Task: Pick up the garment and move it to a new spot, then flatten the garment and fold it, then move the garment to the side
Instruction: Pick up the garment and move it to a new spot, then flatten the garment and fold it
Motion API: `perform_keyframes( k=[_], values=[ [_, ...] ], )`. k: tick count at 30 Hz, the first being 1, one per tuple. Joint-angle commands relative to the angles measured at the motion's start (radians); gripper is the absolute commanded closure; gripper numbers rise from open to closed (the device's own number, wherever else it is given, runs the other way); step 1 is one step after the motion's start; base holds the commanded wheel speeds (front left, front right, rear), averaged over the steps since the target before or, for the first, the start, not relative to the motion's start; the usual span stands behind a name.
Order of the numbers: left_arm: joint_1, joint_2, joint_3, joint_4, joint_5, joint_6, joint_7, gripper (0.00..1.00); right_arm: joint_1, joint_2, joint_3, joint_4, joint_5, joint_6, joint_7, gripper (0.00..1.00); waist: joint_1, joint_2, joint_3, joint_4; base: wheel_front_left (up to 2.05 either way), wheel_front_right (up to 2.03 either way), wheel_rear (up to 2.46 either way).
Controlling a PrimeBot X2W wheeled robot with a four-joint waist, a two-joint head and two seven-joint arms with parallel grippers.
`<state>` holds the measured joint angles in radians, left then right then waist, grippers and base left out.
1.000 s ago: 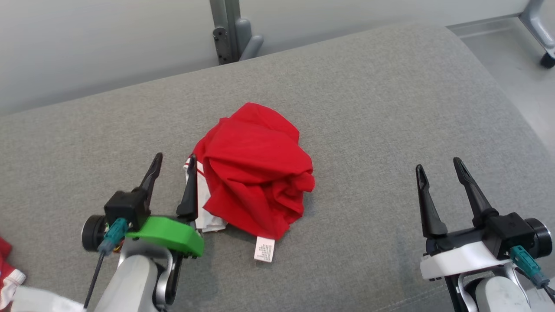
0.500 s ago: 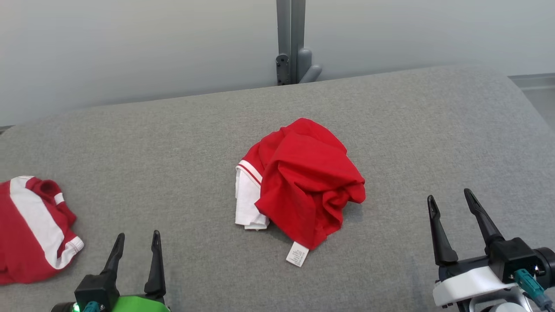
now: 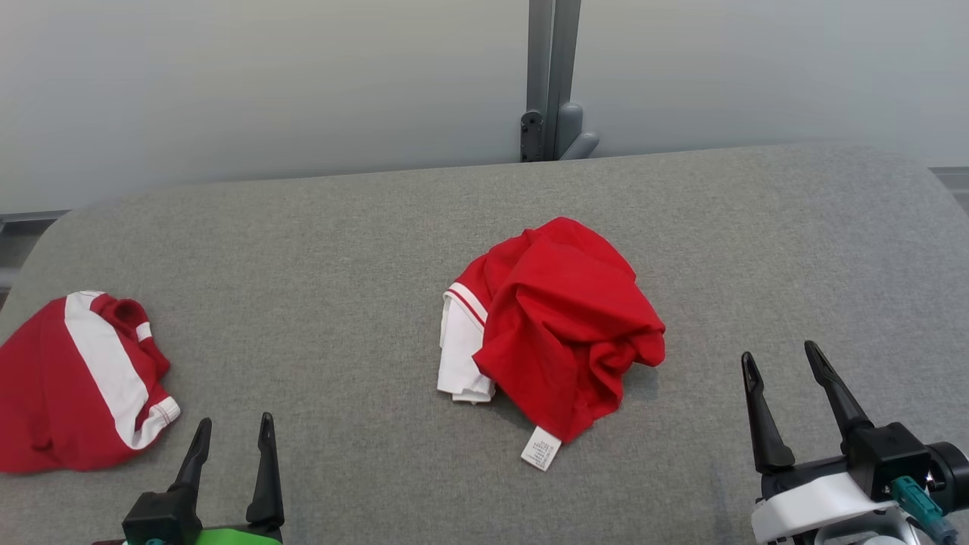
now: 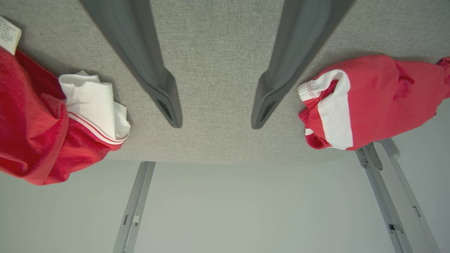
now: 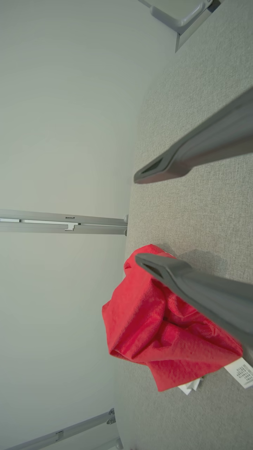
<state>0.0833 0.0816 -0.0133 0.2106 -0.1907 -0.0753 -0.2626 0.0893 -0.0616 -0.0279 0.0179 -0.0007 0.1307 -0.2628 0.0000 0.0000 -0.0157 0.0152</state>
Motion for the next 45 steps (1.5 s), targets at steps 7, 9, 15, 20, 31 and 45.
perform_keyframes(
  k=[7, 9, 15, 20, 31, 45],
  values=[
    [-0.013, -0.015, 0.03, 0.007, 0.025, -0.021, -0.003, 0.0, -0.01, 0.001, 0.005, 0.0, 0.004, 0.0, -0.003, 0.0, 0.0, 0.0, -0.005, -0.002, 0.0, 0.0, 0.0],
    [-0.013, -0.017, 0.034, 0.008, 0.031, -0.023, -0.003, 0.0, -0.01, 0.001, 0.005, 0.0, 0.004, 0.0, -0.003, 0.0, 0.0, 0.0, -0.006, -0.004, 0.0, 0.0, 0.0],
    [-0.021, -0.022, 0.047, 0.007, 0.038, -0.031, -0.003, 0.0, -0.014, 0.001, 0.011, -0.001, 0.008, 0.0, -0.003, 0.0, 0.0, 0.0, -0.006, -0.013, 0.0, 0.0, 0.0],
    [-0.079, -0.027, -0.003, 0.054, -0.006, -0.044, -0.002, 0.0, -0.024, -0.001, 0.026, 0.0, 0.007, 0.0, -0.003, 0.0, 0.0, 0.0, 0.004, -0.037, 0.0, 0.0, 0.0],
    [-0.34, -0.03, -0.161, 0.256, -0.173, -0.055, 0.23, 0.0, -0.078, 0.002, 0.053, -0.027, 0.018, 0.0, -0.003, 0.0, 0.0, 0.0, 0.086, -0.153, 0.0, 0.0, 0.0],
    [-0.532, -0.029, -0.207, 0.606, -0.328, -0.043, 0.35, 0.0, -0.114, 0.009, 0.052, -0.026, 0.02, 0.0, -0.003, 0.0, 0.0, 0.0, 0.139, -0.229, 0.0, 0.0, 0.0]
  ],
)
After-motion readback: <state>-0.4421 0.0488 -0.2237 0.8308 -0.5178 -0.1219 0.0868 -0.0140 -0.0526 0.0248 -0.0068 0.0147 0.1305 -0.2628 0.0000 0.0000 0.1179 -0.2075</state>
